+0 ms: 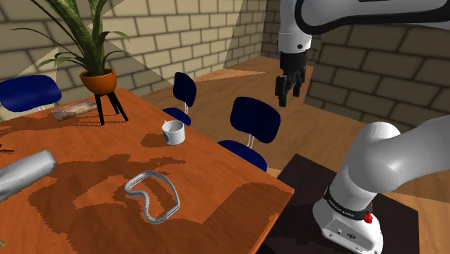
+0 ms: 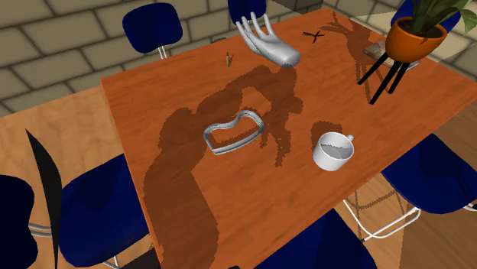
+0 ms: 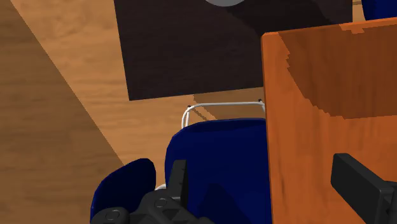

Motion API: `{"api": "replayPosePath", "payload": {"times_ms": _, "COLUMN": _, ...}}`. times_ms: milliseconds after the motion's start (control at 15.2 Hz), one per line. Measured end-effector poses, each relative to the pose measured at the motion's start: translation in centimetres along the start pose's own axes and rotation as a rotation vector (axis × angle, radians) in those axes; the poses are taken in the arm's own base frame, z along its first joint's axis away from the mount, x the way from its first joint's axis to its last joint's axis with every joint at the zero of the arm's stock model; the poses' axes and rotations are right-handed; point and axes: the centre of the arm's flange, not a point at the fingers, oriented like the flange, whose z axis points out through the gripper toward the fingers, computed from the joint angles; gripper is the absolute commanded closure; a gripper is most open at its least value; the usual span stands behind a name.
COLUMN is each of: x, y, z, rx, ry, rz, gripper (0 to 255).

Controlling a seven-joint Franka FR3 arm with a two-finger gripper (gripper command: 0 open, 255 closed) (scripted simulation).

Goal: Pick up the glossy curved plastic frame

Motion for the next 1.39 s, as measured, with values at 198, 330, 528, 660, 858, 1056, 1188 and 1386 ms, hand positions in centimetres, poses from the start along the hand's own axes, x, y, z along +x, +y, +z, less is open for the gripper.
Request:
{"api": "replayPosePath", "payload": {"times_ms": 198, "x": 0.9, "y": -1.3, "z": 0.5, "rx": 0.002, "ry": 0.002, "rz": -0.012, "gripper": 0}}
{"api": "replayPosePath", "payload": {"times_ms": 330, "x": 2.2, "y": -2.7, "z": 1.4, "rx": 0.006, "ry": 0.005, "rz": -0.03, "gripper": 0}}
{"api": "replayPosePath", "payload": {"times_ms": 528, "x": 3.9, "y": -5.4, "z": 2.9, "rx": 0.011, "ry": 0.012, "rz": -0.058, "gripper": 0}}
{"api": "replayPosePath", "payload": {"times_ms": 660, "x": 5.6, "y": -7.4, "z": 3.9, "rx": 0.015, "ry": 0.015, "rz": -0.078, "gripper": 0}}
{"api": "replayPosePath", "payload": {"times_ms": 858, "x": 7.5, "y": -10.4, "z": 5.2, "rx": 0.022, "ry": 0.022, "rz": -0.107, "gripper": 0}}
{"api": "replayPosePath", "payload": {"times_ms": 1056, "x": 9.6, "y": -13.1, "z": 6.8, "rx": 0.028, "ry": 0.028, "rz": -0.135, "gripper": 0}}
{"api": "replayPosePath", "payload": {"times_ms": 1188, "x": 10.9, "y": -15.3, "z": 7.7, "rx": 0.032, "ry": 0.032, "rz": -0.155, "gripper": 0}}
{"api": "replayPosePath", "payload": {"times_ms": 1386, "x": 12.5, "y": -18.6, "z": 9.0, "rx": 0.038, "ry": 0.038, "rz": -0.184, "gripper": 0}}
